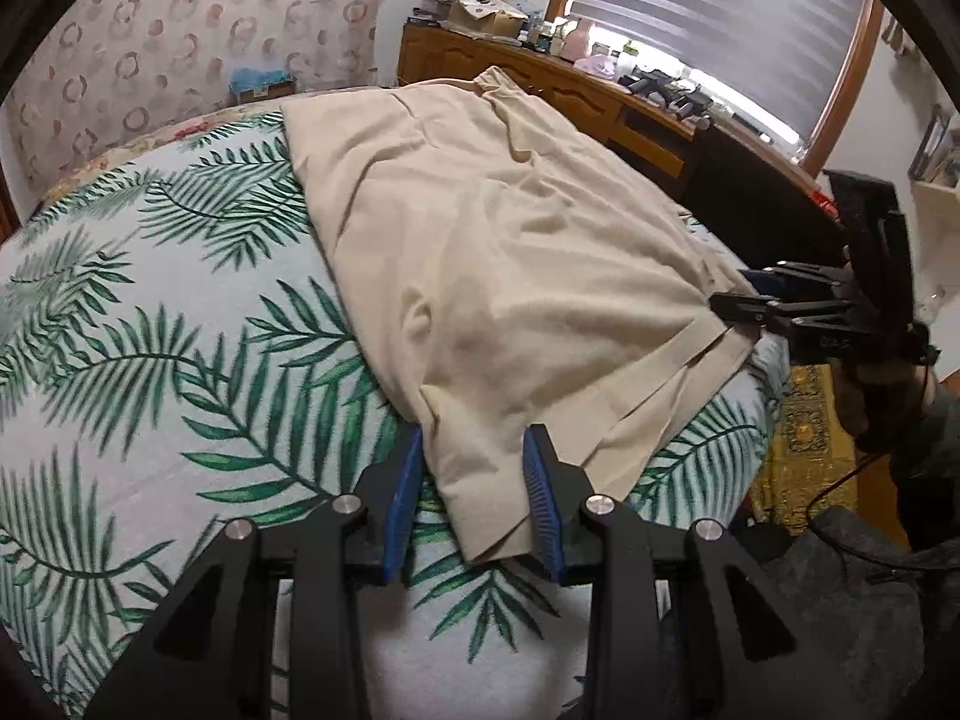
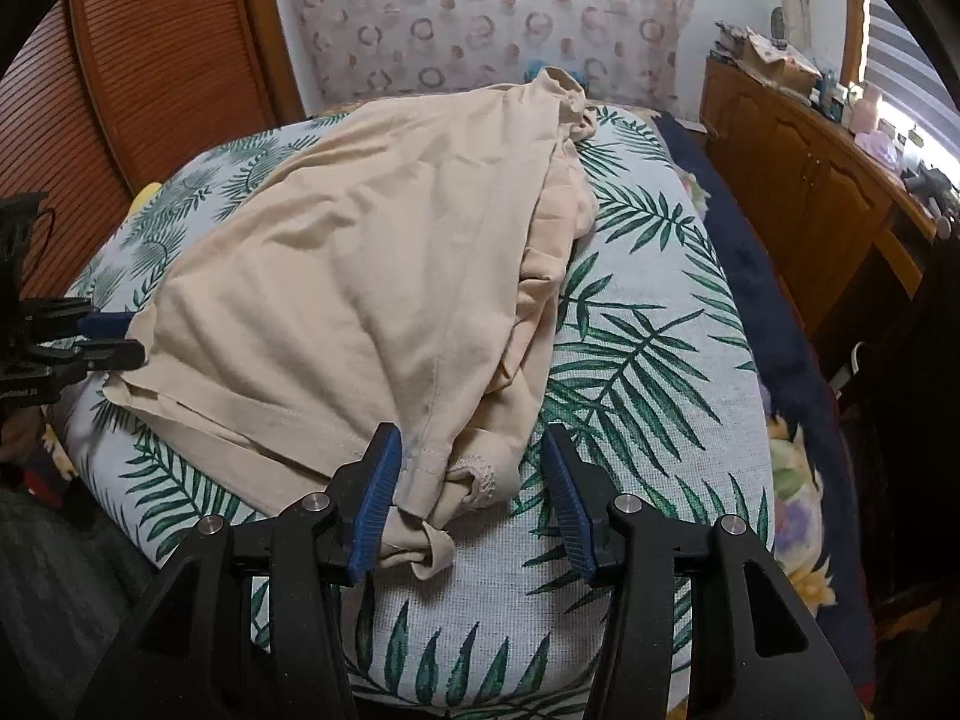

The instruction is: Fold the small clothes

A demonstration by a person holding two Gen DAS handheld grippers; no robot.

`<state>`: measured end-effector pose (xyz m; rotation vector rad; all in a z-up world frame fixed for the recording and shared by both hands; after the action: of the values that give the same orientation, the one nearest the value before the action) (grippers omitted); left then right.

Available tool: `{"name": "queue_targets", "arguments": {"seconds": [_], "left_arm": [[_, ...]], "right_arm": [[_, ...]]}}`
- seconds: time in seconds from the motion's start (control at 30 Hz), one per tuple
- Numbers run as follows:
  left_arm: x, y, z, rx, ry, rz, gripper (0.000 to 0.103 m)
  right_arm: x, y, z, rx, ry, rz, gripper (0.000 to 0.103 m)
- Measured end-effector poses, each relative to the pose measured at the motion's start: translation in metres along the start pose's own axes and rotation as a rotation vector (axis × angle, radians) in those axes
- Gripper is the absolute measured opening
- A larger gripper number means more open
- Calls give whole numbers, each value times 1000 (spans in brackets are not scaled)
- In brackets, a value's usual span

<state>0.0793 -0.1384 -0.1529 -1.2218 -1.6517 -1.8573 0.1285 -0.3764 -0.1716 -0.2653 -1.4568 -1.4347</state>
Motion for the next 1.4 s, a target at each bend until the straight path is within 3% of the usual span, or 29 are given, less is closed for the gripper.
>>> {"name": "queue_targets", "arguments": {"seconds": [0.1, 0.2, 0.23, 0.3, 0.4, 0.73, 0.93, 1.13, 1.4], "left_arm": [[1, 1, -2, 8, -27, -8, 31], [1, 2, -4, 10, -40, -16, 16], [0, 3, -4, 11, -49, -18, 10], [1, 4, -6, 14, -62, -26, 3], [10, 15, -5, 30, -65, -75, 1], [48, 96, 19, 88, -36, -257, 1], [43, 150, 47, 96, 3, -315, 0], [2, 201, 79, 116, 57, -296, 0], [-55, 254, 115, 140, 99, -248, 0]], "right_arm": [[-1, 0, 2, -3, 9, -2, 50], [-3, -1, 10, 16, 27, 3, 48], [-3, -2, 13, 27, 37, 6, 44], [-5, -1, 20, 35, 75, 5, 20], [-5, 1, 24, 39, 112, -9, 10], [33, 58, 27, 39, 156, -236, 8], [38, 112, 15, 60, 142, -318, 8], [24, 175, -6, 110, 104, -343, 8], [-23, 238, -37, 139, 80, -302, 8]]}}
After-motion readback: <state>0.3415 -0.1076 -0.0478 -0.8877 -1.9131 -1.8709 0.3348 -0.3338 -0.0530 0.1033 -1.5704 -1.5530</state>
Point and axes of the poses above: each gripper's, at about its wrist camera, not at the fingertips, and x roughly against the way its jaws point, z to its left, y to its top, the point moved 9 cm from there along -x, roughly the way its jaws point, and after that the axes turned 14 degrees about y, right-handed, at the moved point
